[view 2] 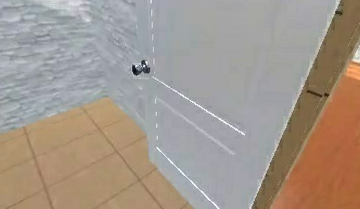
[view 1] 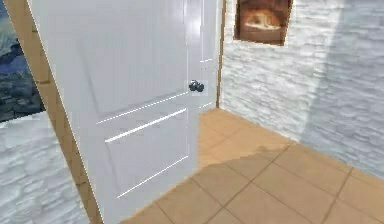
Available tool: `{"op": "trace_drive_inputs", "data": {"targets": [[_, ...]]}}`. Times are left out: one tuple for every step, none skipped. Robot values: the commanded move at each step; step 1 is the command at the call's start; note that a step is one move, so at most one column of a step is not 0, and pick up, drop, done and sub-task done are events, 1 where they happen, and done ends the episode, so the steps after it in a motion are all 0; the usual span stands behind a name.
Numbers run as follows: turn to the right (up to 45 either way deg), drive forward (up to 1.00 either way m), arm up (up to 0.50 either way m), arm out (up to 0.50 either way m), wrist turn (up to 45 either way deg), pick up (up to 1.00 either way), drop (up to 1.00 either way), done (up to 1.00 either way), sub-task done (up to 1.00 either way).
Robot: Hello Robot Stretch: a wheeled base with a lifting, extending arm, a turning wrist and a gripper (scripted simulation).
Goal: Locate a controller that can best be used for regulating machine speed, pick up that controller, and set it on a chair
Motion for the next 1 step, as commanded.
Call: {"op": "trace_drive_inputs", "data": {"targets": [[39.0,0.00,0.00,0.00,0.0,0.00,0.00,0.00,0.00]]}}
